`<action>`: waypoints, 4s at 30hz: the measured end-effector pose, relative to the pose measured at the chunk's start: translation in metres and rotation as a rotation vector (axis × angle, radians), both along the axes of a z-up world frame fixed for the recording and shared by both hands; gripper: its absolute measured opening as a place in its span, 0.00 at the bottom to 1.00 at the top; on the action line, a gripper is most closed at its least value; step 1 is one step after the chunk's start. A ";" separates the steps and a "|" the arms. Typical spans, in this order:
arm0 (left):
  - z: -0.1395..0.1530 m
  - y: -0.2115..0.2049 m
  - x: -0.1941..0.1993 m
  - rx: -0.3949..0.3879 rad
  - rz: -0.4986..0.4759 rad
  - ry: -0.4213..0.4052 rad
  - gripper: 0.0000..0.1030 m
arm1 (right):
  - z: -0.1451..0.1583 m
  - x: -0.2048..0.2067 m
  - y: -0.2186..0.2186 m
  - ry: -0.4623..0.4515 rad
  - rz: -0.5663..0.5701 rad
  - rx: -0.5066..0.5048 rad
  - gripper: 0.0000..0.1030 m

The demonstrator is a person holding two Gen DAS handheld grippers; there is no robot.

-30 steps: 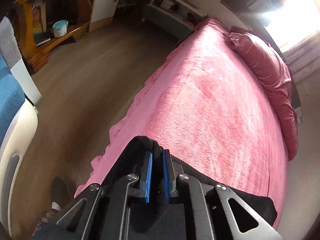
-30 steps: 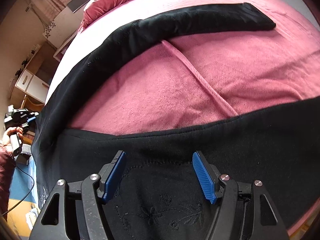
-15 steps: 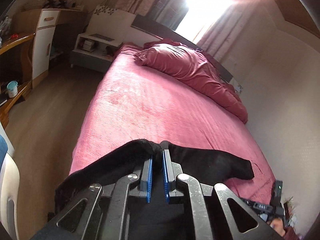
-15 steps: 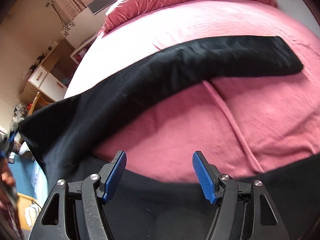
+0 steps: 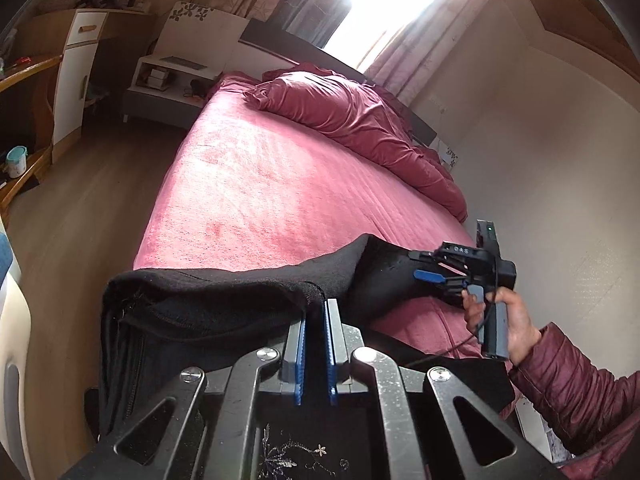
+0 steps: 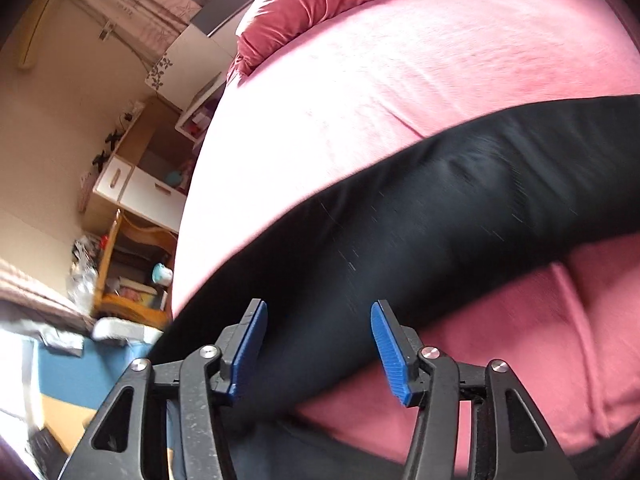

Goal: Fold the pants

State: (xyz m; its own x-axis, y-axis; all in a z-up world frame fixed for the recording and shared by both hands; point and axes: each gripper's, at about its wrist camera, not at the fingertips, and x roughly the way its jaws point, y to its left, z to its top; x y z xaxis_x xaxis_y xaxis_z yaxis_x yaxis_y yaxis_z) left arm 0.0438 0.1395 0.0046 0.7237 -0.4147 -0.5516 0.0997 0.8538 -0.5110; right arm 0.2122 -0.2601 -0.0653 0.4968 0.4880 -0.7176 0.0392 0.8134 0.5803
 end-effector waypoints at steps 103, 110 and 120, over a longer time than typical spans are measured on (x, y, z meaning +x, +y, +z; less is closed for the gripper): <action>-0.131 0.123 -0.086 -0.326 0.470 0.501 0.07 | -0.065 -0.298 -0.003 0.084 0.240 -0.079 0.06; -0.141 0.113 -0.092 -0.244 0.460 0.544 0.07 | -0.080 -0.291 0.002 0.122 0.237 -0.128 0.06; -0.152 0.104 -0.092 -0.158 0.430 0.604 0.11 | -0.094 -0.285 0.004 0.166 0.220 -0.166 0.07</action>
State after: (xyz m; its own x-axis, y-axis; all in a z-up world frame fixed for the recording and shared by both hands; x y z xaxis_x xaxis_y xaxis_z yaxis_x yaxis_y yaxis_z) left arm -0.0481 0.2437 -0.1474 0.4305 -0.2713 -0.8609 -0.5615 0.6663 -0.4907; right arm -0.0725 -0.2564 -0.1592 0.2624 0.4402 -0.8587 -0.0650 0.8959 0.4394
